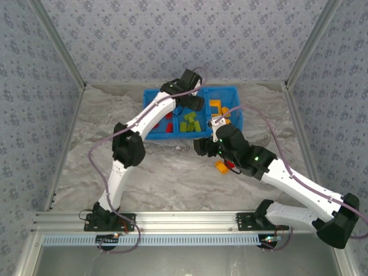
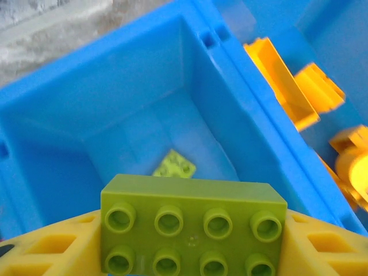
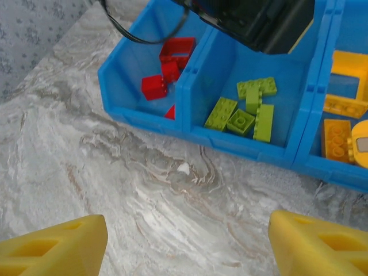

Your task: Sort the legos into containers by color

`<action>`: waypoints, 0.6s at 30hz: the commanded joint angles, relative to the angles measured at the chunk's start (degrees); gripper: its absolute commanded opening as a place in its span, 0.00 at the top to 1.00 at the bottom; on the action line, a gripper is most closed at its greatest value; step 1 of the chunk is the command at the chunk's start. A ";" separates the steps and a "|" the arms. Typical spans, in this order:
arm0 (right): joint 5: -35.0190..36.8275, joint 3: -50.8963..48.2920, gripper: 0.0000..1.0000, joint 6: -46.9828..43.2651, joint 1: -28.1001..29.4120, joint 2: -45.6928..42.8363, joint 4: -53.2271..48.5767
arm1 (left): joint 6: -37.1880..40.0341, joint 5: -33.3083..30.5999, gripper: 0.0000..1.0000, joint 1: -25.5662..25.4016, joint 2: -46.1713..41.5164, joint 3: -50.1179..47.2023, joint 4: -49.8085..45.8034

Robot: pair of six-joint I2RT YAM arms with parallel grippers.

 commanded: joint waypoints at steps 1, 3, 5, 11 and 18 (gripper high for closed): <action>2.84 0.53 0.24 0.82 0.30 -1.22 2.25 | 4.69 -4.10 0.39 -0.34 4.90 8.16 -4.54; 2.89 0.05 0.23 1.20 0.25 -1.83 1.74 | 4.39 -5.80 0.39 0.06 6.68 9.53 -4.31; 3.01 -0.49 0.23 1.75 0.28 -2.53 1.42 | 3.54 -6.60 0.39 0.57 7.58 9.30 -3.96; 4.13 -2.02 0.23 2.86 0.16 -3.56 1.65 | 3.71 -4.71 0.36 0.68 9.39 7.65 -2.33; 3.85 -1.92 0.23 3.58 -0.09 -2.83 1.35 | 2.62 -4.11 0.23 0.60 11.16 7.72 -2.89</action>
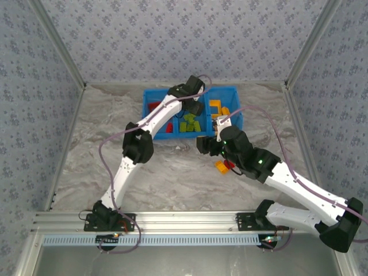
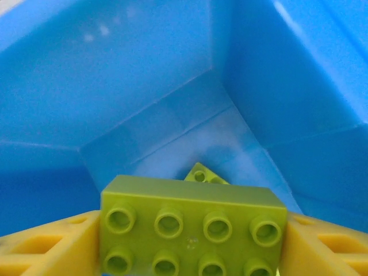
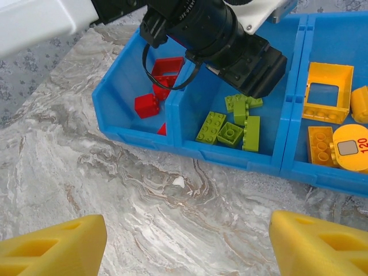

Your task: Sort the legos into containers by color

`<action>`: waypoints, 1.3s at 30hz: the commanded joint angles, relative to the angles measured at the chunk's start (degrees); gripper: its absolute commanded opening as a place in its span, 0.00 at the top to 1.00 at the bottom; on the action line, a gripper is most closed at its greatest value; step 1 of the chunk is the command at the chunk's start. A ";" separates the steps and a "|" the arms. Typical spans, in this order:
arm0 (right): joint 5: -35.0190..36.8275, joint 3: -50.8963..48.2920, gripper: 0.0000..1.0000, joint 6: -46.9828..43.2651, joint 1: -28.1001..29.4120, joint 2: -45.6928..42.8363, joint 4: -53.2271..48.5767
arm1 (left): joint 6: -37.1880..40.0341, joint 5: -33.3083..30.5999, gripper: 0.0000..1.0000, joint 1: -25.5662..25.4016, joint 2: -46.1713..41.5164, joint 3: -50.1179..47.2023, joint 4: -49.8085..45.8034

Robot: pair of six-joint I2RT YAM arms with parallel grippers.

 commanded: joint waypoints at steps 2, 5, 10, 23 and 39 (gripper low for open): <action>1.03 -0.13 0.23 1.20 -0.17 -0.02 -0.01 | -0.74 -0.69 0.17 -0.02 0.47 1.14 -1.78; 1.57 0.33 0.22 1.19 -0.33 0.24 -1.13 | -1.38 -1.38 0.15 -0.03 -1.48 0.89 -2.42; 4.92 2.63 0.25 4.74 -0.87 1.25 -8.42 | -2.72 -1.52 0.15 -0.17 -6.16 0.58 -3.19; 5.54 -5.03 0.29 31.25 3.27 7.19 -22.31 | -8.53 -3.42 0.26 -4.93 -35.29 -30.01 6.68; -9.32 5.36 0.23 -3.40 -9.29 35.65 -15.92 | -30.34 1.17 0.21 -17.87 -81.07 -76.95 12.87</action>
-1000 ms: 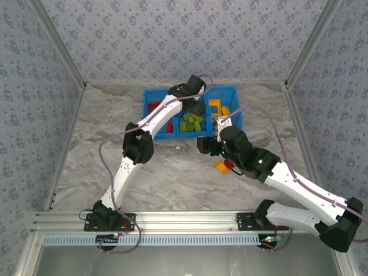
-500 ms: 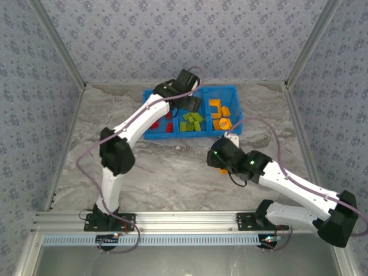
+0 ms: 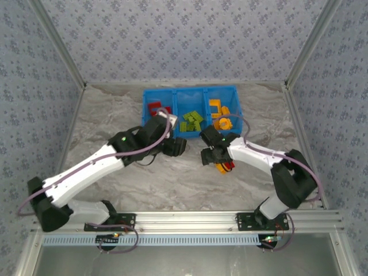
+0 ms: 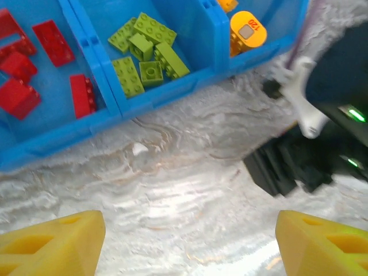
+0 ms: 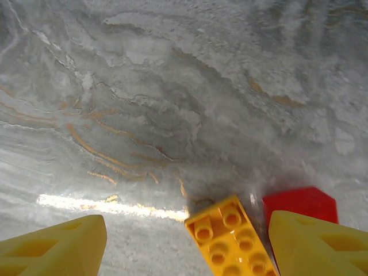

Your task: Sort the legos into containers by color

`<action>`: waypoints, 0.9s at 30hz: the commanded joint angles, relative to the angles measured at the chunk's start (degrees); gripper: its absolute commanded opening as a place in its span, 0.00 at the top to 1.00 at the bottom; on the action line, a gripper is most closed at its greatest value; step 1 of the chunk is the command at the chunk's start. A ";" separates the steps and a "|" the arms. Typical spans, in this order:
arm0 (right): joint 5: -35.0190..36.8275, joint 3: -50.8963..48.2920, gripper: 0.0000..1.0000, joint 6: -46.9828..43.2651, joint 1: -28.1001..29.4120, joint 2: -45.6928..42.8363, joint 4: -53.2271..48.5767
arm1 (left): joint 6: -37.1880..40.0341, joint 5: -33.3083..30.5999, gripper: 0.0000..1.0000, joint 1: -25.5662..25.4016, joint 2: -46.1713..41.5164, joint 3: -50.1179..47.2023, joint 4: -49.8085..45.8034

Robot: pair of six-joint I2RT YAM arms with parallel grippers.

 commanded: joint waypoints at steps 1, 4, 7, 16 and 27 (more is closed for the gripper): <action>-4.34 2.94 0.22 -7.64 -0.28 3.75 -0.56 | -7.78 2.98 0.20 -1.95 -7.53 -4.95 3.46; -3.85 3.92 0.23 -7.91 -0.80 6.79 -1.11 | -10.91 4.05 0.19 -4.39 -12.76 -8.47 2.75; -3.14 3.77 0.24 -7.58 -1.11 7.97 -2.20 | -13.08 4.47 0.19 -6.36 -16.33 -10.33 1.08; -1.54 -0.83 0.25 -6.53 -0.42 4.28 -2.66 | -14.29 1.73 0.19 -8.34 -19.84 -10.20 -2.78; 0.84 -6.44 0.26 1.55 2.08 -1.65 -5.84 | -13.60 2.70 0.19 -10.16 -16.06 -9.11 -0.29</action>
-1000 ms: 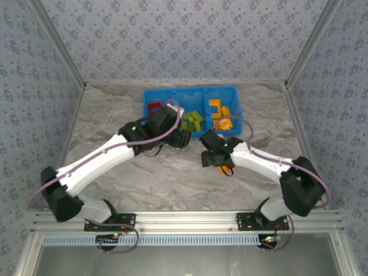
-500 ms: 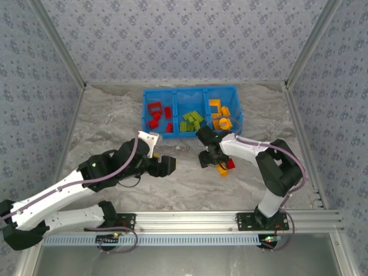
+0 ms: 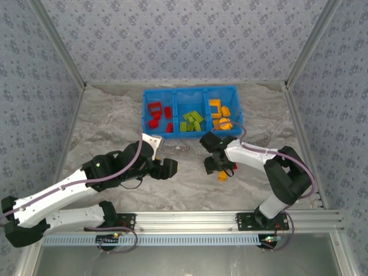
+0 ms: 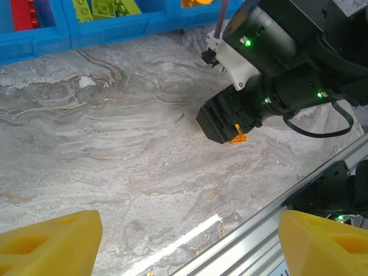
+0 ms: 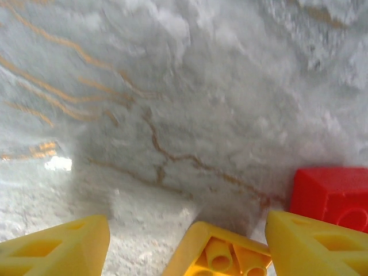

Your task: Sort the legos into containers by color

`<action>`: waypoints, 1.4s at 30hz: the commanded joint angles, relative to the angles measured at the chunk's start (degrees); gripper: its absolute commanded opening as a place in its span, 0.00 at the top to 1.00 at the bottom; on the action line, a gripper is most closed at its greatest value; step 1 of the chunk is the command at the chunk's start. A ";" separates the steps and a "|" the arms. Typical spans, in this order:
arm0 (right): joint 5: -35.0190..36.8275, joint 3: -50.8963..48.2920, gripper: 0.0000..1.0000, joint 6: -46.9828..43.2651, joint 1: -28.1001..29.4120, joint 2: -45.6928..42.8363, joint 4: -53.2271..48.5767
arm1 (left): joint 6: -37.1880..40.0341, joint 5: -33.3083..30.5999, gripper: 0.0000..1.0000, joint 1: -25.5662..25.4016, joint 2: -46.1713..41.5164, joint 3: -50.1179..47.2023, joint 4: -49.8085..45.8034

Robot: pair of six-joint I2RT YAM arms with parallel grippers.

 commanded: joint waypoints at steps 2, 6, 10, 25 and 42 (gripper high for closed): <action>1.71 -3.16 0.25 6.46 1.49 -4.11 -3.03 | 0.19 0.94 0.19 -1.30 1.16 1.43 2.29; 1.77 -6.09 0.25 12.21 2.18 -7.72 -2.96 | 0.76 1.52 0.19 -4.16 3.38 0.79 2.41; 0.47 -8.59 0.24 17.90 3.00 -11.74 -1.58 | 0.00 0.65 0.19 -6.92 5.25 0.02 2.40; 1.68 -12.50 0.27 39.96 5.82 -18.58 -0.57 | 0.15 0.57 0.19 -8.37 5.69 -1.04 6.57; 2.87 -14.04 0.51 47.23 4.23 -12.02 4.29 | 2.49 0.27 0.20 -11.49 -1.06 -7.50 6.65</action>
